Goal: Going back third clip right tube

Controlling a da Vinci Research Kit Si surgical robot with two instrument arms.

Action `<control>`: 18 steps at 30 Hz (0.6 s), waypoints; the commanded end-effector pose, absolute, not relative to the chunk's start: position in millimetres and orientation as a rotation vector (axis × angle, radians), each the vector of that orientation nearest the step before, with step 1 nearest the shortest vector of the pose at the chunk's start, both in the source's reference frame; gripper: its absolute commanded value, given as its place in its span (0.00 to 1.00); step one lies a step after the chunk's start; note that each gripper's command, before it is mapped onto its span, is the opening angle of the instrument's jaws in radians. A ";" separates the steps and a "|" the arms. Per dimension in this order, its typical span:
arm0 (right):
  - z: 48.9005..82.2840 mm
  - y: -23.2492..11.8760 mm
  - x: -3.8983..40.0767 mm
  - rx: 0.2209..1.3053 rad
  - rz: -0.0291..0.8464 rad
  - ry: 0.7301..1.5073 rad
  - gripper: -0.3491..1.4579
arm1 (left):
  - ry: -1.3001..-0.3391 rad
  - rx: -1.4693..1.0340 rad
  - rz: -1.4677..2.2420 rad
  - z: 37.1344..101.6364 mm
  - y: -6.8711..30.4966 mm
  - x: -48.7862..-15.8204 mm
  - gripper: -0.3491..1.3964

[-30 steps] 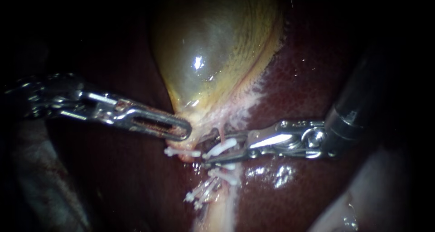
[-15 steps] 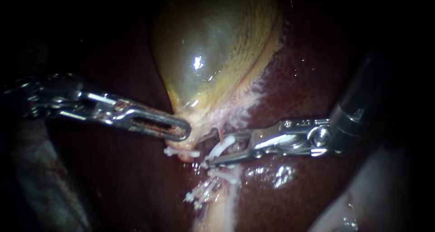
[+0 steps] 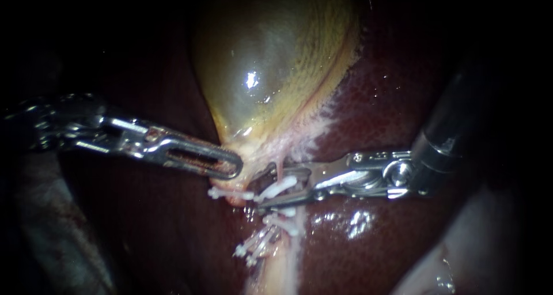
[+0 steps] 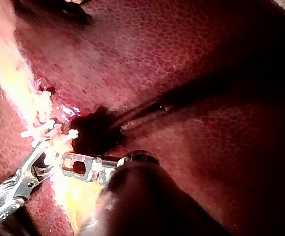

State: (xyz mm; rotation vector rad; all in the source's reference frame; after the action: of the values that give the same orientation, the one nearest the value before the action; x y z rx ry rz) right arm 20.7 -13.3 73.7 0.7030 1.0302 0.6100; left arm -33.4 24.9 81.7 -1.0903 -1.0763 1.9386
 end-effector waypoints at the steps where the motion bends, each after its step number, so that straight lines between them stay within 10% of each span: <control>1: 73.8 -13.3 20.7 0.703 0.610 1.030 0.48 | -1.076 -1.090 1.938 81.7 24.9 -33.4 0.00; 18: 73.7 -13.2 20.1 0.708 0.590 1.035 0.47 | -1.075 -1.090 1.939 81.7 24.8 -33.4 0.00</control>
State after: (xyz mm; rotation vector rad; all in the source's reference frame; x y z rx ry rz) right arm 19.9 -13.3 73.6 0.7081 1.0345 0.5853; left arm -33.4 24.8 81.7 -1.0901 -1.0746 1.9382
